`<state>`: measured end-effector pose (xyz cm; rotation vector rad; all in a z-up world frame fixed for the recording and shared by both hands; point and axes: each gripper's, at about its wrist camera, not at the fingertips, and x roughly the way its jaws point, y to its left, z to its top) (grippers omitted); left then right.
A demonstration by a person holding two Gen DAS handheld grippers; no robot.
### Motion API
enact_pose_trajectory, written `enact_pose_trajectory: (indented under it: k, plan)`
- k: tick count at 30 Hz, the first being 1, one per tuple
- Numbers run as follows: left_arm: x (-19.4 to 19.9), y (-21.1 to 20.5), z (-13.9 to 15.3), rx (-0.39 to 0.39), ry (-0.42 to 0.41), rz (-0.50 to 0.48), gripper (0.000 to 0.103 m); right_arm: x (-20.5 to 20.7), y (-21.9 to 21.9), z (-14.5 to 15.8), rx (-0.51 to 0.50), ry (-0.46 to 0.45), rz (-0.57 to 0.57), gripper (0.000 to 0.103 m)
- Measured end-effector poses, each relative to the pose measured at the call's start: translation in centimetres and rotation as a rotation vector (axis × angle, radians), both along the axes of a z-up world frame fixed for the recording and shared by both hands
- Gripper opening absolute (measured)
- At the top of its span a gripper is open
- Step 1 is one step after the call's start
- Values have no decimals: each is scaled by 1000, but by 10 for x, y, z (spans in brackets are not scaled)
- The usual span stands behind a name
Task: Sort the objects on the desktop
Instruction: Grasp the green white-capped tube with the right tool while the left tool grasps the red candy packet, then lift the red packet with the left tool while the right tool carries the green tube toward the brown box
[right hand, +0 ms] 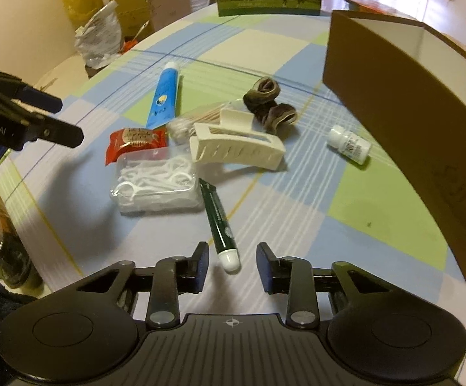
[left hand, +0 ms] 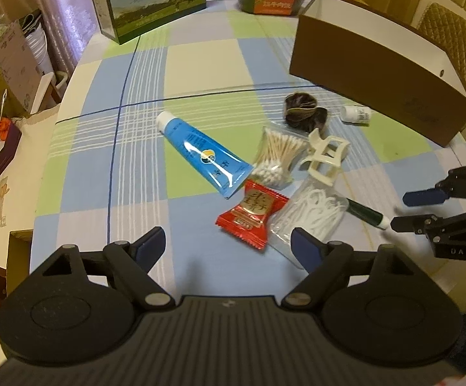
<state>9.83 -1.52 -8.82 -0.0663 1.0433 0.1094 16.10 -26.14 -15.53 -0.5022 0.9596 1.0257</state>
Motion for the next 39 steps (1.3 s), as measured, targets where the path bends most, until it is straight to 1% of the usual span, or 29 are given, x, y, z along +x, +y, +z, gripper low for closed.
enact_pose_trajectory:
  k: [6, 11, 16, 17, 20, 23, 24, 26, 27, 29, 30, 33, 36, 39]
  plan:
    - [7, 6, -11, -2, 15, 13, 82, 1, 9, -14, -8, -6, 7, 14]
    - [13, 8, -19, -8, 26, 5, 82, 6, 6, -14, -21, -19, -25, 13]
    - [23, 9, -27, -1, 33, -29, 80, 21, -10, -13, -45, -20, -109, 13]
    - [26, 9, -28, 0, 32, -37, 79, 24, -14, -13, -49, -19, -127, 13]
    - [34, 8, -32, -6, 35, -74, 68, 31, -26, -14, -70, -18, -178, 13]
    - [44, 6, -37, -18, 39, -122, 62, 36, -39, -14, -85, -14, -221, 13]
    - [47, 4, -39, -21, 41, -138, 56, 37, -42, -13, -89, -15, -232, 13]
    - [52, 1, -43, -42, 46, -174, 49, 38, -49, -12, -96, -15, -248, 13]
    - [53, 1, -43, -48, 42, -184, 45, 39, -52, -12, -98, -14, -256, 13]
    - [56, -1, -44, -58, 40, -197, 42, 39, -57, -12, -100, -12, -270, 13]
    - [58, 0, -46, -65, 39, -199, 39, 38, -60, -11, -101, -11, -277, 13]
    - [63, 2, -52, -92, 69, -209, 28, 39, -64, -12, -106, -9, -285, 13]
    - [61, -1, -61, -89, 103, -229, 27, 38, -69, -12, -109, -7, -286, 13]
    - [51, -1, -62, -94, 109, -227, 24, 36, -70, -11, -101, -17, -281, 13]
